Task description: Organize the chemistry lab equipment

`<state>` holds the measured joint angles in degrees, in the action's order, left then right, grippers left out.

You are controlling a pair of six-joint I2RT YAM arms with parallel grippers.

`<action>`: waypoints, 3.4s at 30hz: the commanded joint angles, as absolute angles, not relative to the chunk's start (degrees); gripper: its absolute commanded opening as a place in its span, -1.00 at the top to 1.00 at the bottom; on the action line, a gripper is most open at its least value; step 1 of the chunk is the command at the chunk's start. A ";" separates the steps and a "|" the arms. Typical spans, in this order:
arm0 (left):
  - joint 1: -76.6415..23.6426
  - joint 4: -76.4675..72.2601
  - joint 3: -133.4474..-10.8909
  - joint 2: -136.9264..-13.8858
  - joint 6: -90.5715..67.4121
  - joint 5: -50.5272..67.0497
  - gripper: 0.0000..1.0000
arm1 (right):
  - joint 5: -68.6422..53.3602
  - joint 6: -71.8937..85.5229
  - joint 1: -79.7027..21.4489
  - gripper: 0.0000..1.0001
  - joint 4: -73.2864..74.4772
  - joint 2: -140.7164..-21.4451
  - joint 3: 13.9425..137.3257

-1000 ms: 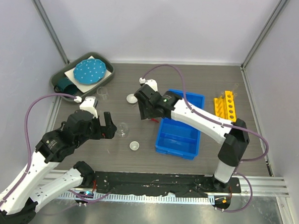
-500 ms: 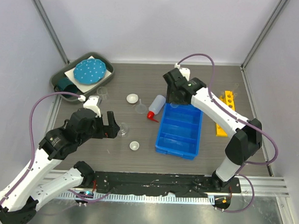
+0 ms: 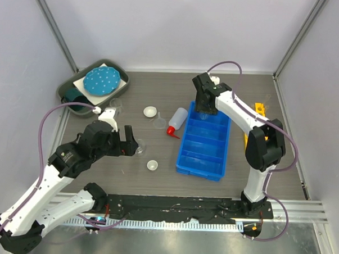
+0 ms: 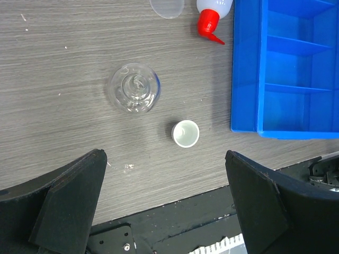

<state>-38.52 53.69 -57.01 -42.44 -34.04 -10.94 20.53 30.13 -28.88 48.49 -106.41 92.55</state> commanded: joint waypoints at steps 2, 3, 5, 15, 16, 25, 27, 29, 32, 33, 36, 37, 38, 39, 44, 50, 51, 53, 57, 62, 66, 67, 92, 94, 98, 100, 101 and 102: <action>-38.67 51.59 -59.06 -42.71 -33.66 -9.93 -0.99 | 18.29 28.13 -25.58 0.50 42.02 -108.63 93.60; -38.67 51.50 -59.15 -42.80 -33.58 -10.11 -0.99 | 17.93 28.04 -25.23 0.50 41.84 -109.24 93.86; -38.67 51.42 -59.50 -43.41 -33.57 -10.20 -0.99 | 16.88 27.78 -24.87 0.50 41.31 -110.83 94.39; -38.67 50.10 -59.77 -46.14 -33.13 -10.55 -1.00 | 13.45 28.47 -24.70 0.51 37.80 -116.28 94.66; -38.67 49.92 -59.77 -46.23 -33.05 -10.55 -0.99 | 13.27 28.56 -24.78 0.51 37.62 -116.63 94.83; -38.67 48.96 -59.41 -47.46 -32.96 -10.28 -0.99 | 11.69 28.83 -24.87 0.50 36.48 -118.65 94.83; -38.58 48.96 -59.50 -47.55 -32.96 -10.28 -1.00 | 11.86 28.92 -24.87 0.49 36.39 -119.00 95.01; -38.67 48.95 -59.50 -47.46 -32.96 -10.37 -1.00 | 11.86 28.83 -25.05 0.41 36.39 -119.27 95.10; -38.67 48.87 -59.41 -47.37 -32.96 -10.37 -0.99 | 12.83 28.74 -25.49 0.28 36.82 -119.71 95.71; -38.67 49.04 -59.41 -47.29 -32.96 -10.37 -1.00 | 12.92 28.65 -25.66 0.25 37.00 -119.71 95.80; -38.67 49.13 -59.33 -47.20 -32.96 -10.55 -0.99 | 13.53 28.48 -26.19 0.08 37.26 -119.71 96.50; -38.67 49.22 -59.33 -47.11 -32.96 -10.55 -1.00 | 13.71 28.48 -26.37 0.03 37.44 -119.62 96.76; -38.67 49.22 -59.33 -47.20 -32.96 -10.55 -0.99 | 13.80 28.56 -26.63 0.02 37.62 -119.71 97.12; -38.67 49.22 -59.41 -47.11 -32.96 -10.55 -1.00 | 13.97 28.48 -26.80 0.00 37.97 -119.71 97.64; -38.67 49.39 -59.50 -46.67 -33.05 -10.55 -1.00 | 14.68 28.13 -27.60 -0.15 39.55 -119.36 99.40; -38.67 49.83 -59.85 -46.14 -33.13 -10.55 -1.00 | 15.91 27.86 -28.30 -0.30 41.22 -118.74 100.90; -38.67 49.92 -59.85 -46.06 -33.22 -10.55 -1.00 | 16.17 27.95 -28.47 -0.35 41.48 -118.39 101.16; -38.67 50.18 -59.94 -45.79 -33.31 -10.55 -1.00 | 16.43 27.95 -28.74 -0.38 41.83 -118.04 101.42; -38.67 50.45 -60.20 -45.70 -33.31 -10.55 -1.00 | 17.14 27.69 -29.27 -0.38 43.24 -117.60 103.09; -38.67 50.45 -60.29 -45.97 -33.14 -10.98 -1.00 | 20.99 26.63 -31.19 -0.39 46.57 -114.97 106.08; -38.67 50.27 -60.03 -46.41 -33.05 -11.51 -1.00 | 26.09 24.62 -35.15 -0.39 48.95 -111.19 108.71; -38.58 50.19 -59.94 -46.41 -33.05 -11.69 -0.99 | 27.15 24.52 -36.03 -0.39 49.48 -110.40 108.98; -38.67 45.19 -54.32 -61.60 -42.53 -21.18 -0.68 | 35.24 27.68 -60.20 -0.40 48.17 -87.03 89.41; -38.67 43.43 -54.32 -64.59 -42.98 -22.14 -0.65 | 35.25 28.21 -60.64 -0.40 47.73 -85.09 87.29; -38.67 42.19 -54.93 -69.42 -43.77 -24.96 -0.61 | 35.42 28.74 -61.43 -0.40 47.64 -80.87 81.58; -38.67 41.84 -55.19 -72.66 -43.86 -26.18 -0.60 | 35.33 29.35 -61.52 -0.40 47.64 -78.41 79.81; -38.67 41.49 -55.28 -73.82 -44.03 -26.28 -0.59 | 35.16 29.44 -61.61 -0.40 47.46 -77.44 78.15; -38.67 40.88 -55.37 -74.79 -44.12 -26.37 -0.58 | 35.07 29.53 -61.70 -0.40 47.37 -75.95 77.35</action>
<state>-38.52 44.75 -54.33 -71.31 -42.48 -22.65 33.45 27.79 -61.21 48.75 -80.03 80.62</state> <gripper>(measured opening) 0.799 0.700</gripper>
